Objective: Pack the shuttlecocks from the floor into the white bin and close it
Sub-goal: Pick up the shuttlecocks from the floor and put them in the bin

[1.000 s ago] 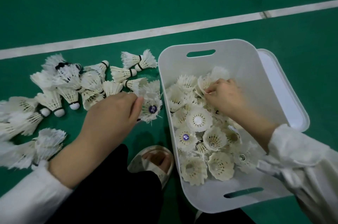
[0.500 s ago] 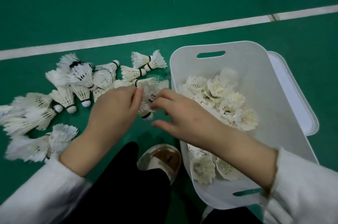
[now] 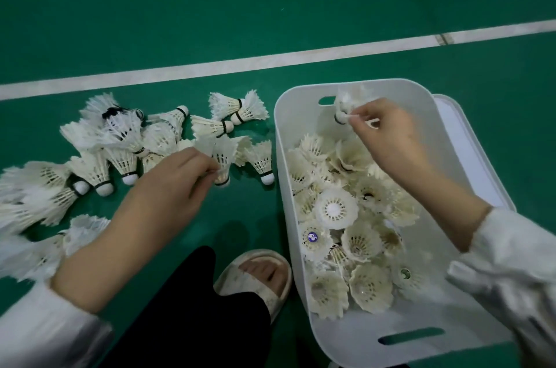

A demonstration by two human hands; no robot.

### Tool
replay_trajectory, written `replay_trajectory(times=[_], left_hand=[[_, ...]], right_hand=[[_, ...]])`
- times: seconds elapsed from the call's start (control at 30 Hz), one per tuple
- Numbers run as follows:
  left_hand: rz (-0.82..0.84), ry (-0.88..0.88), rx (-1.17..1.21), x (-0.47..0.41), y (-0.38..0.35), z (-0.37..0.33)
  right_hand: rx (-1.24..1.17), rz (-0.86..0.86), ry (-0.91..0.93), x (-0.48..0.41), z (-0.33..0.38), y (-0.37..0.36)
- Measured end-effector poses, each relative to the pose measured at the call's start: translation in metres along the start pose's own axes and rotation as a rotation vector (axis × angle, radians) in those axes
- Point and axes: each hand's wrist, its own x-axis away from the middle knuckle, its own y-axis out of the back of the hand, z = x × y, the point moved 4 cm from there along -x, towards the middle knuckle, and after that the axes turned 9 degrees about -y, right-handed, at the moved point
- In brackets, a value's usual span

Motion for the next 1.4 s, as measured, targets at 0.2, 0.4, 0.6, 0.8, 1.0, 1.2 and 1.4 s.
replay_trajectory(times=[0.2,0.4,0.6,0.8,1.0,1.2,1.4], left_hand=[[-0.003,-0.055,-0.004,0.001,-0.006,-0.003],[0.007,-0.055,0.002,0.000,-0.009,-0.006],[0.005,-0.049,0.008,-0.003,-0.005,-0.012],[0.001,-0.112,-0.007,-0.002,-0.006,-0.016],[-0.074,-0.156,0.044,0.000,0.001,-0.024],[-0.366,0.164,0.367,0.001,0.049,-0.007],[0.045,0.341,0.023,-0.014,0.008,0.068]], right_hand=[[0.261,0.088,-0.014,-0.016,-0.020,-0.025],[0.358,0.138,-0.084,-0.029,-0.036,-0.045],[0.510,0.162,-0.054,-0.026,-0.023,-0.048],[0.413,0.064,0.345,0.040,0.045,-0.008],[0.147,0.508,0.583,0.100,0.101,-0.060],[-0.093,0.274,0.493,0.075,0.112,-0.039],[-0.163,0.015,0.155,0.033,0.057,0.009]])
